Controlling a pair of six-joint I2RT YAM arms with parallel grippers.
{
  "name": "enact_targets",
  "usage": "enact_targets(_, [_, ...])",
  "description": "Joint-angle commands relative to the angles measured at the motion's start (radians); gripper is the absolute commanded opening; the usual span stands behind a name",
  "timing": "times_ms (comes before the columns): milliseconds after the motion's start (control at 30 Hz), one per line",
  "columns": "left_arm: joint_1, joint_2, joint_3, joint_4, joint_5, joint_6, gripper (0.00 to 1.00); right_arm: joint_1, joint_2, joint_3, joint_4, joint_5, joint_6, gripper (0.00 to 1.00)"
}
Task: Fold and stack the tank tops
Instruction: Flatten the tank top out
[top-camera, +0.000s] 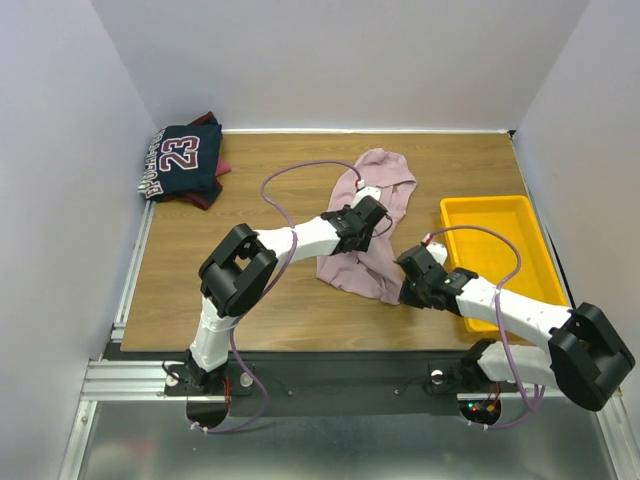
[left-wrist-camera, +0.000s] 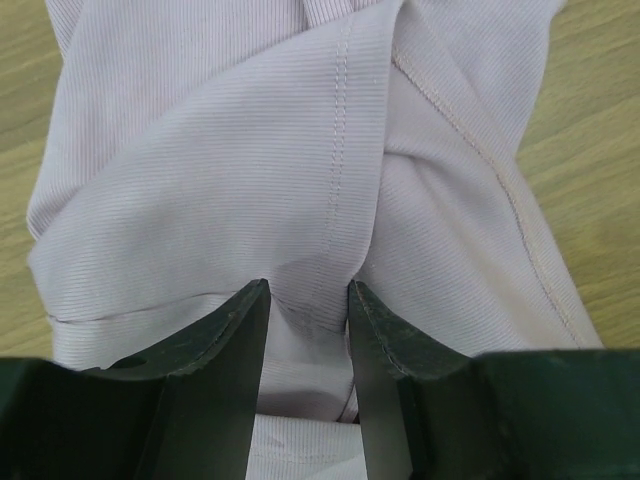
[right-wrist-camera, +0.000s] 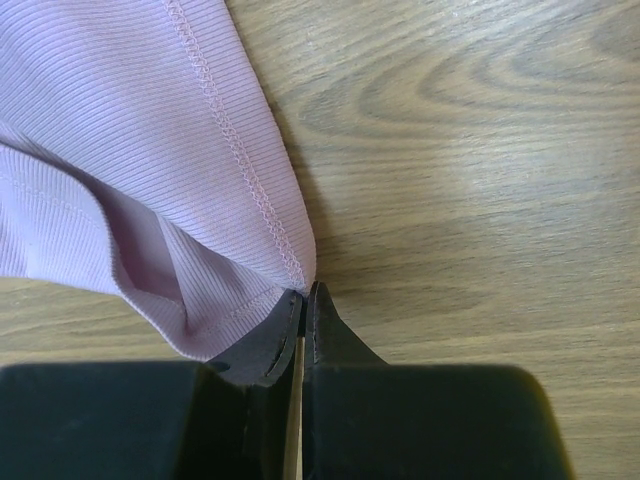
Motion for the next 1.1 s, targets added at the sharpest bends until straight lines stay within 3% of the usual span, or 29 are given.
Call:
enact_targets(0, [-0.004,-0.003,0.058,-0.002,-0.059,0.022,0.48,0.005,-0.024,-0.02,-0.008,0.026,0.018,0.0])
enact_targets(367, [-0.004,0.012,0.058,-0.021,-0.04,0.008,0.4,0.006,-0.03,-0.026,-0.008,0.028,0.021,0.0])
enact_targets(467, [-0.004,0.005,0.047,-0.022,-0.041,0.007,0.31,0.006,-0.03,-0.02,-0.01,0.04,0.02,0.0])
enact_targets(500, [-0.004,0.0,0.045,-0.025,-0.046,0.007,0.18,0.005,-0.03,-0.013,-0.01,0.045,0.017,0.0])
enact_targets(600, [0.003,-0.023,0.056,-0.054,-0.099,-0.006,0.0,0.003,-0.024,0.016,-0.016,0.068,0.008,0.0])
enact_targets(833, [0.132,-0.266,0.038,-0.085,-0.224,-0.102,0.0,-0.092,0.079,0.265,-0.044,0.137,-0.118,0.0])
enact_targets(1067, [0.325,-0.589,0.039,-0.079,-0.306,-0.107,0.0,-0.193,0.194,0.646,-0.09,0.192,-0.267,0.0])
